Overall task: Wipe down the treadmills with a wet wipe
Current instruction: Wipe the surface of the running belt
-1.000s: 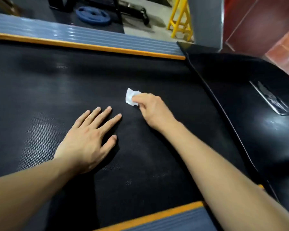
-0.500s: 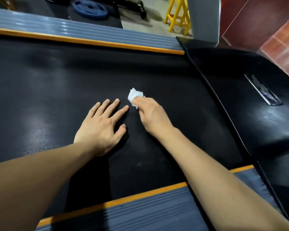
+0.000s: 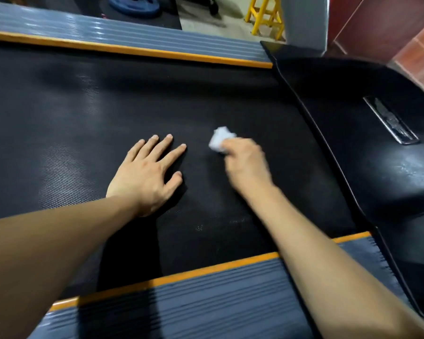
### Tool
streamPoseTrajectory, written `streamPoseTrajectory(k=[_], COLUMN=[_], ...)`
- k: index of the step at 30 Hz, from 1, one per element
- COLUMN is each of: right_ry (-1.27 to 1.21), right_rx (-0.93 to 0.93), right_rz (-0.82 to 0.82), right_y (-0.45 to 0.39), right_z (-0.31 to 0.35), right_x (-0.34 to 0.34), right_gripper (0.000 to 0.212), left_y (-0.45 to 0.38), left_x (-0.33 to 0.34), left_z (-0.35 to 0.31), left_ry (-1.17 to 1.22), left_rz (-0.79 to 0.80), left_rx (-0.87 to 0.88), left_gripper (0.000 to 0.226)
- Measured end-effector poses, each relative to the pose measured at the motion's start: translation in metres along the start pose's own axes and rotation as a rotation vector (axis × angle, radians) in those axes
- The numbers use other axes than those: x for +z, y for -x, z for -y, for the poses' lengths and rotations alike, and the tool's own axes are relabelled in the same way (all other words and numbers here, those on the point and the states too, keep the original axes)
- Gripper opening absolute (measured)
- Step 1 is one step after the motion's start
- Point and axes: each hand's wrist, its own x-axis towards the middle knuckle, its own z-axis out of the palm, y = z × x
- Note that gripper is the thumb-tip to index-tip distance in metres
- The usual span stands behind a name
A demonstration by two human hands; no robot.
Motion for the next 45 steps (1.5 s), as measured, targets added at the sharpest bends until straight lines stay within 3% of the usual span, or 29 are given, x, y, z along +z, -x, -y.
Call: streamPoseTrajectory(k=[3,5,6,9,11,14,18,21,22,24,26,28,31,34,37,39,43,45], right_ry=[0.014,0.067,0.149,0.28,0.28,0.223,0.075,0.074,0.158,0.348,0.354,0.317,0.15,0.056,0.082,0.168,0.39,0.35], right_rx=[-0.262,-0.267,-0.168,0.363,0.49,0.334,-0.119,-0.185,-0.141,0.131,0.399,0.456,0.349,-0.017,-0.264,-0.17,0.436,0.527], right_rz=[0.174,0.114,0.061,-0.073,-0.108,-0.085,0.159,0.156,0.127,0.068,-0.038,-0.103,-0.063,0.116,0.218,0.146,-0.025,-0.077], right_y=[0.021,0.012,0.005,0.003,0.01,0.017,0.043,0.037,0.032,0.026,0.031,0.037,0.042,0.066,0.074,0.066,0.063,0.065], right_z=[0.036,0.008,-0.017,-0.104,-0.117,-0.064,0.022,-0.001,-0.022,-0.077,-0.11,-0.102,-0.038,0.03,0.023,-0.02,-0.11,-0.11], right_x=[0.017,0.001,-0.014,-0.069,-0.089,-0.058,0.005,-0.01,-0.022,-0.055,-0.086,-0.087,-0.049,-0.012,-0.019,-0.042,-0.104,-0.112], right_gripper=[0.035,0.043,0.039,0.021,0.016,0.029,0.029,0.036,0.036,0.027,0.023,0.023,0.018,0.019,0.023,0.033,0.024,0.026], left_y=[0.0,0.0,0.0,0.0,-0.001,-0.001,-0.001,0.0,0.0,0.0,0.0,0.0,0.0,0.001,0.003,0.001,0.024,0.046], left_x=[0.0,0.0,0.0,0.001,0.001,0.0,0.0,0.001,0.001,0.001,0.0,0.0,0.0,0.0,-0.001,-0.004,-0.005,0.002], left_z=[0.001,0.001,0.001,0.0,-0.001,-0.002,-0.001,0.0,0.0,-0.001,-0.002,-0.003,-0.002,-0.002,-0.002,-0.007,-0.032,-0.042], left_ry=[0.008,0.012,0.01,0.003,-0.007,-0.015,-0.005,0.003,0.004,0.0,-0.005,-0.012,-0.014,-0.01,-0.031,-0.096,-0.082,-0.029], left_rz=[0.007,0.002,-0.001,-0.004,-0.002,0.008,0.013,0.002,0.003,0.003,-0.002,-0.001,0.012,0.002,-0.014,-0.025,-0.067,-0.061], left_rx=[0.0,-0.004,-0.006,-0.005,-0.009,-0.012,-0.011,-0.011,-0.014,-0.019,-0.022,-0.023,-0.02,-0.016,-0.014,-0.007,-0.02,-0.026], left_gripper=[0.075,0.075,0.075,0.074,0.074,0.075,0.075,0.074,0.074,0.074,0.074,0.074,0.074,0.074,0.073,0.071,0.059,0.065])
